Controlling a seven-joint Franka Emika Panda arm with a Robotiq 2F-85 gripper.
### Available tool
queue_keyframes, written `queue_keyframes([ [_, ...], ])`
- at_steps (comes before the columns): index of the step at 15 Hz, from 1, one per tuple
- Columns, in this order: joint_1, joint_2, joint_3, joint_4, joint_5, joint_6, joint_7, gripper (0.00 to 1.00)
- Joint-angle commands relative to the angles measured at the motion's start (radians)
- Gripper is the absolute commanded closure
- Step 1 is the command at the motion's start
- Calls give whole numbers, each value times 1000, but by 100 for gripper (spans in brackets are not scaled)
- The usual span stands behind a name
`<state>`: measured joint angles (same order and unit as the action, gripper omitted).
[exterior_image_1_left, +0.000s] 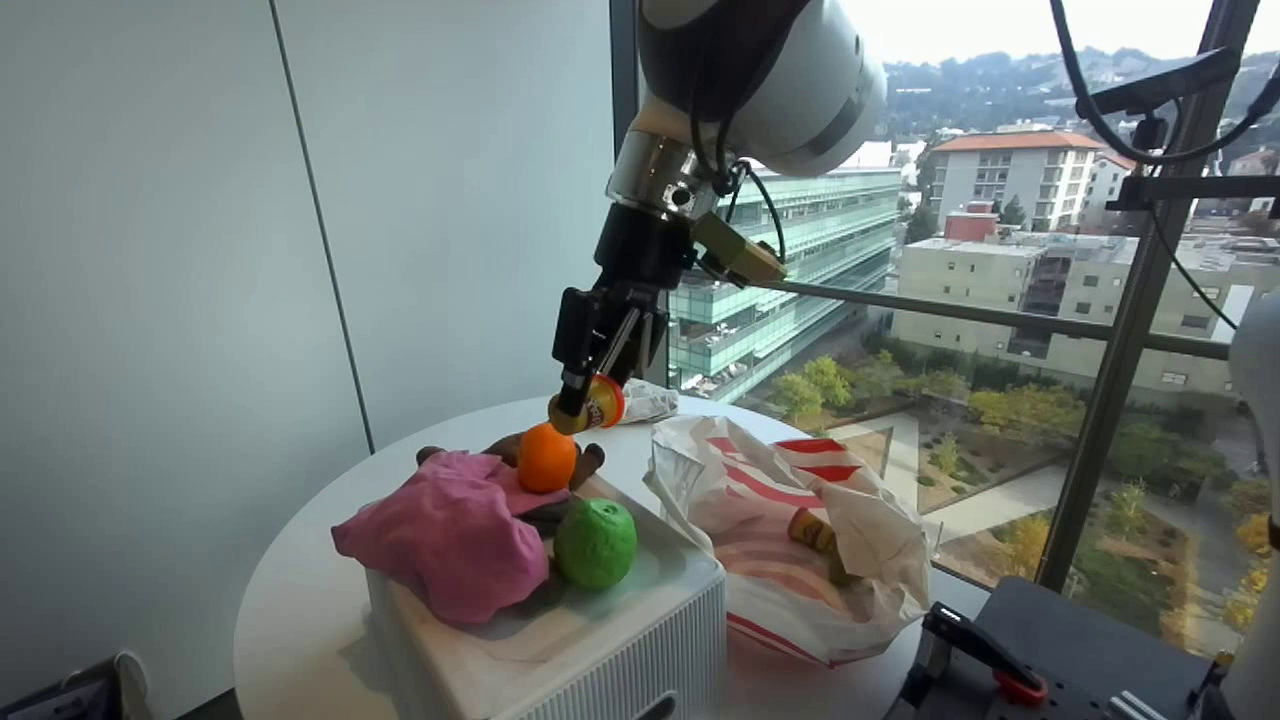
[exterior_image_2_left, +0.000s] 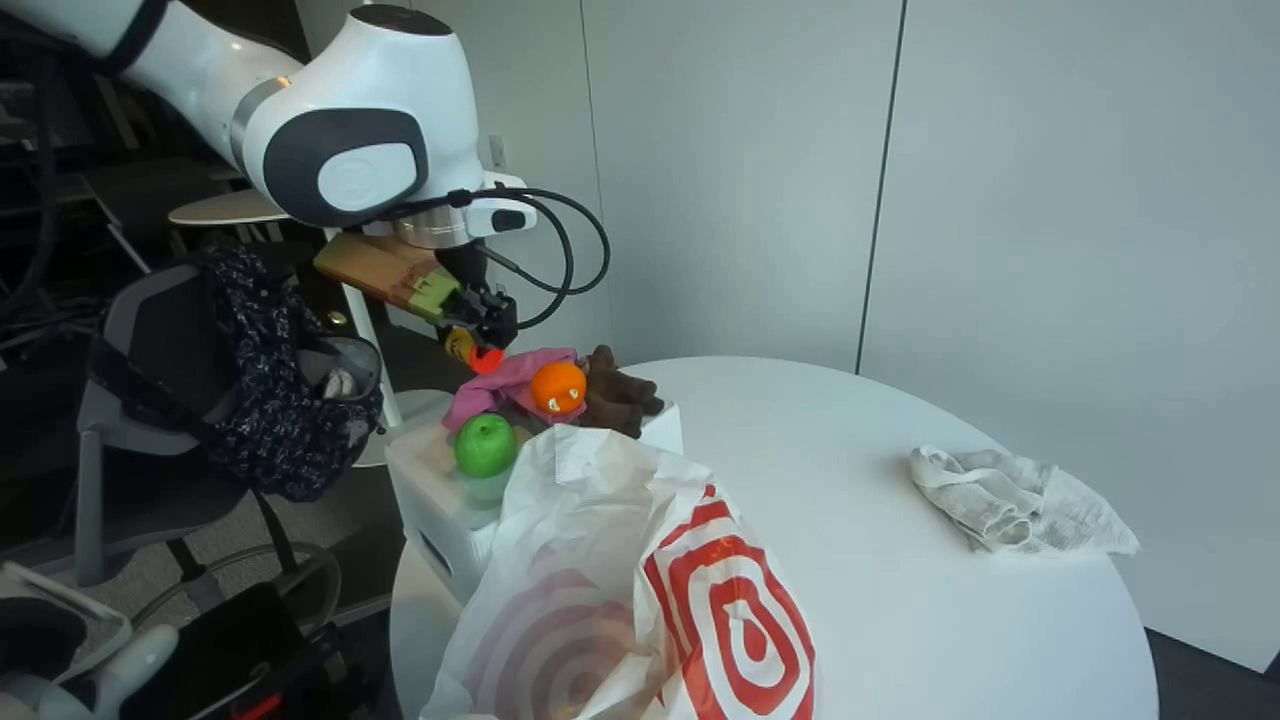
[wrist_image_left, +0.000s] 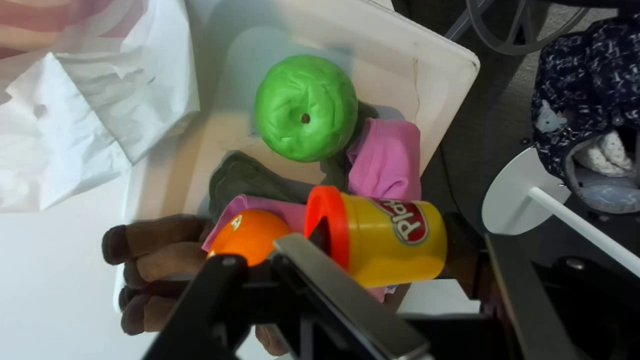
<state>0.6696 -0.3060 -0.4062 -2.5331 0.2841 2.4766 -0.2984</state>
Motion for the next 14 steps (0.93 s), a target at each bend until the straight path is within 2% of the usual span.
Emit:
queue_keyframes([
  [1,-116,166,175,90,69,102,-91,67],
  [5,-248,277,360,177,24,196,-54,67],
  [7,-301,330,426,212,-11,232,-37,67],
  [10,-361,410,493,252,-44,266,-29,67],
  [14,-418,482,550,288,-104,300,-5,67],
])
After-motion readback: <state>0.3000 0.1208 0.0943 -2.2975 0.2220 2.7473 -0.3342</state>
